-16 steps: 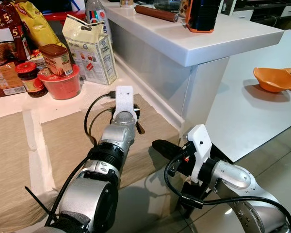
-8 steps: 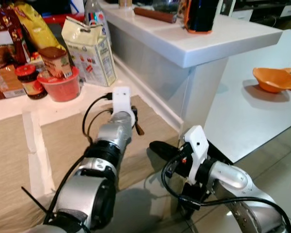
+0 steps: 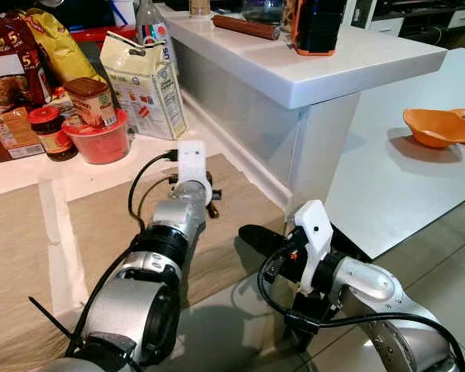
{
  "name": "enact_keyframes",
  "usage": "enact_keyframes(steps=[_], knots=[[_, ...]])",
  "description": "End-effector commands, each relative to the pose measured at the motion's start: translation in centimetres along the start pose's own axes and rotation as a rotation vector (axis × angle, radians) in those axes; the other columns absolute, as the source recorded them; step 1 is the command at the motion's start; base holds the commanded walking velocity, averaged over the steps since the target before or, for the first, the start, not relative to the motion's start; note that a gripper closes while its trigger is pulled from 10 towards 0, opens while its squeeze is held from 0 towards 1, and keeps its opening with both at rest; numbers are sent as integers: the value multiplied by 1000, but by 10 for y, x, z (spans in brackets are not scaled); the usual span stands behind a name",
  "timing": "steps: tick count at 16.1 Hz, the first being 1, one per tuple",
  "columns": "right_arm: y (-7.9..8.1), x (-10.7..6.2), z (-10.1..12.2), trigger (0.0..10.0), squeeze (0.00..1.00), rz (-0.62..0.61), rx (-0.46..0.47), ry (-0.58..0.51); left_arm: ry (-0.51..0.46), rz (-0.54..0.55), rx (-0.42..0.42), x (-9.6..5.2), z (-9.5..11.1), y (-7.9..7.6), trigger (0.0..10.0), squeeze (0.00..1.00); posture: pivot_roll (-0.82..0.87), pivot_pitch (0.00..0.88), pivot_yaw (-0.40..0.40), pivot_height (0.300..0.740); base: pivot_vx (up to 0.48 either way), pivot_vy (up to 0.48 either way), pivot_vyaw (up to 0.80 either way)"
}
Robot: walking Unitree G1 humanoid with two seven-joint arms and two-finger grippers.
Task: Setting the table
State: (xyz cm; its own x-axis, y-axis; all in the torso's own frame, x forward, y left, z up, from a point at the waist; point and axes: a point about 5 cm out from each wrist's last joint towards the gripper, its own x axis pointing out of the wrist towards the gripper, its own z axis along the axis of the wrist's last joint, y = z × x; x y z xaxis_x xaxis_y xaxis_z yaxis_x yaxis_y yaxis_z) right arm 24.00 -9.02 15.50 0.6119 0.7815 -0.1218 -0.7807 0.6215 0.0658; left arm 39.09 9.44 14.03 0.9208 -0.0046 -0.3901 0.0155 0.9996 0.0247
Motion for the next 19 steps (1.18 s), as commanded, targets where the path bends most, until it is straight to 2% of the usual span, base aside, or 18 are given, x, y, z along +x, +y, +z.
enact_keyframes(steps=[1, 2, 6, 7, 9, 11, 12, 14, 15, 16, 17, 19], knots=[[-1, 1, 2, 10000, 0, -9, -7, -9, 112, -19, 47, 0, -32, -2, 0, 0, -103, 0, 41, 732, 0, 0, 0], [0, 0, 2, 10000, 0, -11, -5, -10, 12, -33, 94, -1, -16, -4, 0, 0, -100, 0, 40, 732, 0, 0, 0], [0, 0, 2, 10000, 0, -15, -3, -11, -134, -44, 65, -9, 21, -2, 0, 0, -96, 0, 39, 732, 0, 0, 0], [-1, 0, 2, 10000, 0, -16, -2, -10, -193, -39, 53, -15, 36, 3, 0, 0, -93, 0, 37, 732, 0, 0, 0], [-1, 1, 2, 10000, 0, -16, -2, -9, -270, -3, 55, -24, 51, 16, 0, 0, -85, 0, 32, 732, 0, 0, 0], [-2, 1, 2, 10000, 0, -17, -2, -10, -303, 40, 70, -28, 53, 27, 0, 0, -81, 0, 30, 732, 0, 0, 0], [-2, 2, 2, 10000, 0, -23, -2, -13, -302, 70, 89, -30, 49, 37, 0, 0, -76, 0, 27, 732, 0, 0, 0], [-4, 2, 3, 10000, 0, -35, -4, -16, -253, 51, 125, -31, 37, 38, 0, 0, -76, 0, 26, 732, 0, 0, 0], [-4, 3, 3, 10000, 0, -33, -5, -15, -264, 5, 151, -33, 35, 28, 10000, 0, -73, 0, 18, 732, 0, 0, 0], [-4, 3, 4, 10000, 0, -31, -5, -15, -275, -4, 163, -33, 34, 24, 10000, 0, -73, 0, 18, 732, 0, 0, 0], [-4, 3, 4, 10000, 0, -29, -5, -14, -283, -20, 127, -35, 35, 20, 10000, 1000, -75, 0, 18, 732, 0, 0, 0], [-4, 4, 4, 10000, 0, -27, -5, -13, -312, -20, 124, -37, 43, 18, 10000, 1000, -77, 0, 19, 732, 0, 0, 0]])
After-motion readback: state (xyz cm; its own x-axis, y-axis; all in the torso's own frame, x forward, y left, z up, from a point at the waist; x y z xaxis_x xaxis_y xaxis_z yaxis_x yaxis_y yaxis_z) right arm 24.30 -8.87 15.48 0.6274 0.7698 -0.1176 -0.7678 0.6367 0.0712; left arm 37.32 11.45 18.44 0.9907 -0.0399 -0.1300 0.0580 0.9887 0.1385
